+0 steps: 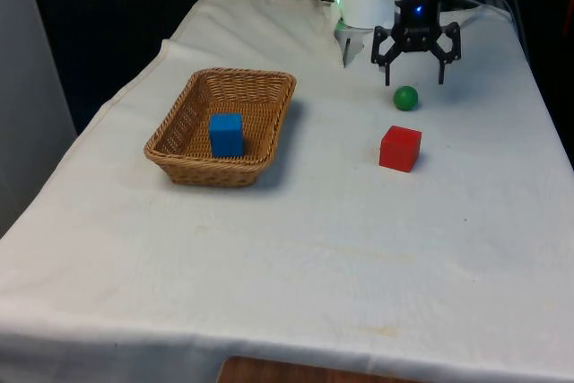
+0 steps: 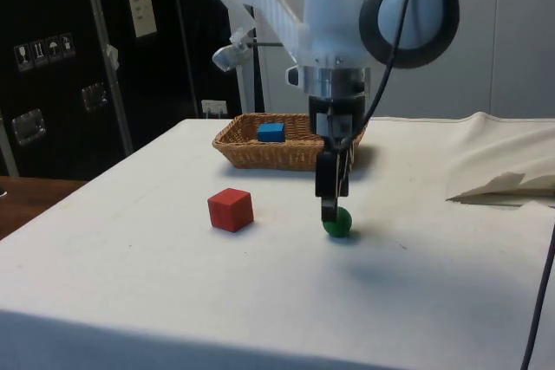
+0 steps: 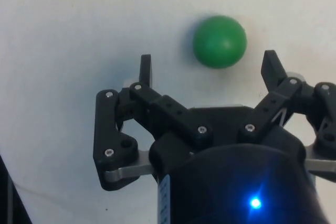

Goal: Place all non-red objects into the basket.

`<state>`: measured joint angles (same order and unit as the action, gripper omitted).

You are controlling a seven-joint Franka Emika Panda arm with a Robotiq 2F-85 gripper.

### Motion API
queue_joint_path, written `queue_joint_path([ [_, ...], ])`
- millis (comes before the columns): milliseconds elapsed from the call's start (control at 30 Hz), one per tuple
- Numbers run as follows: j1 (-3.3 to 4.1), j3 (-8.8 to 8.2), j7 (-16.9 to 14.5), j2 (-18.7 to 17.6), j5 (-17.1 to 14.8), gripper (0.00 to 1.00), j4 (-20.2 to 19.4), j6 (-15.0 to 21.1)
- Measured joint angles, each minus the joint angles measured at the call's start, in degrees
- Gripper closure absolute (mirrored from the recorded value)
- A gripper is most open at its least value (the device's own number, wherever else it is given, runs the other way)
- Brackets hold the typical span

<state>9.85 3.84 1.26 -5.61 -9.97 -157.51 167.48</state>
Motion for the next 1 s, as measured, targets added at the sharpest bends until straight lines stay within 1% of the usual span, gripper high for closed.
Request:
queue_joint_path([
  [200,-0.06,-0.34,-0.11,-2.35,0.00,0.00,1.49,0.69],
  [333,-0.06,-0.34,-0.11,-3.44,0.00,0.00,1.78,1.26],
  [667,-0.06,-0.34,-0.11,-4.76,0.00,0.00,2.01,1.72],
  [933,-0.11,-0.63,-0.29,-5.67,0.00,0.00,2.18,1.72],
  [1000,-0.17,-0.92,-0.57,-5.96,0.00,0.00,2.35,1.72],
])
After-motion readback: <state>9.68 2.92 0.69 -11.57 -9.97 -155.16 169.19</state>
